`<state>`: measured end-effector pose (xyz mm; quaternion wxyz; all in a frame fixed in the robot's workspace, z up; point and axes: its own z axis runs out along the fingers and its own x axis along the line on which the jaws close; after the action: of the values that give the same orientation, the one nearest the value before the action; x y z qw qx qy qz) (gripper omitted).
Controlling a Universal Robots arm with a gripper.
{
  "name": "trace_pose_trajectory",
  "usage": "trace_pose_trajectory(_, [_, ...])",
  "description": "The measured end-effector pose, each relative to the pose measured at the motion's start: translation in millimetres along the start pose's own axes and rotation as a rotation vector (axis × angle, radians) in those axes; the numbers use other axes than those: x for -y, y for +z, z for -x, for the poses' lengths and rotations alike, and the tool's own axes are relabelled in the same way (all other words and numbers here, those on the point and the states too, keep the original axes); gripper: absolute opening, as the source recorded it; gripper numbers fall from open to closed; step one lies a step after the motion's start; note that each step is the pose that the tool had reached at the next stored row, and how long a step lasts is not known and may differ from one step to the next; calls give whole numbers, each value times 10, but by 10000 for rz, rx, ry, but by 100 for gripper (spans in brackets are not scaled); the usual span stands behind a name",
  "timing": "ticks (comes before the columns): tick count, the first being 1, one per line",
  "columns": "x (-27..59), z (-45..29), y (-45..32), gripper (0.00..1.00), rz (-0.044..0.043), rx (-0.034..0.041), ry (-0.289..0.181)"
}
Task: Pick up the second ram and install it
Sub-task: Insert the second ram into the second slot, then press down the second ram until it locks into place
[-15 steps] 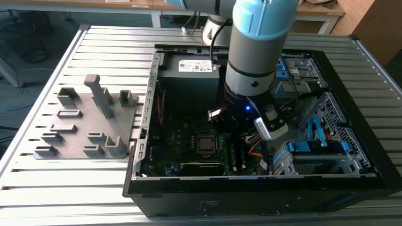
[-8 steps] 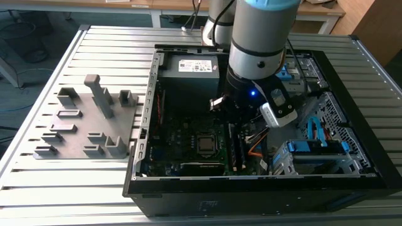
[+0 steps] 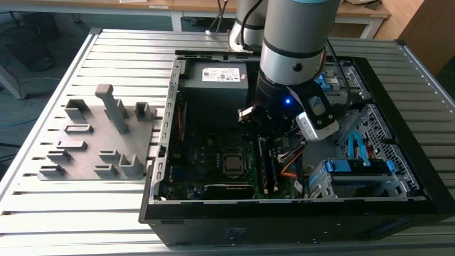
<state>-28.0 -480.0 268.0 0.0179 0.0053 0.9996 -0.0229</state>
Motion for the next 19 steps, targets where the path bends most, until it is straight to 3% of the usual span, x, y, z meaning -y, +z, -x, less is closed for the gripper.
trace_pose_trajectory(11, [-13, -2, 28, 10, -1, -1, 0])
trace_pose_trajectory(19, [-232, 1, 163, 10, -1, -1, -1])
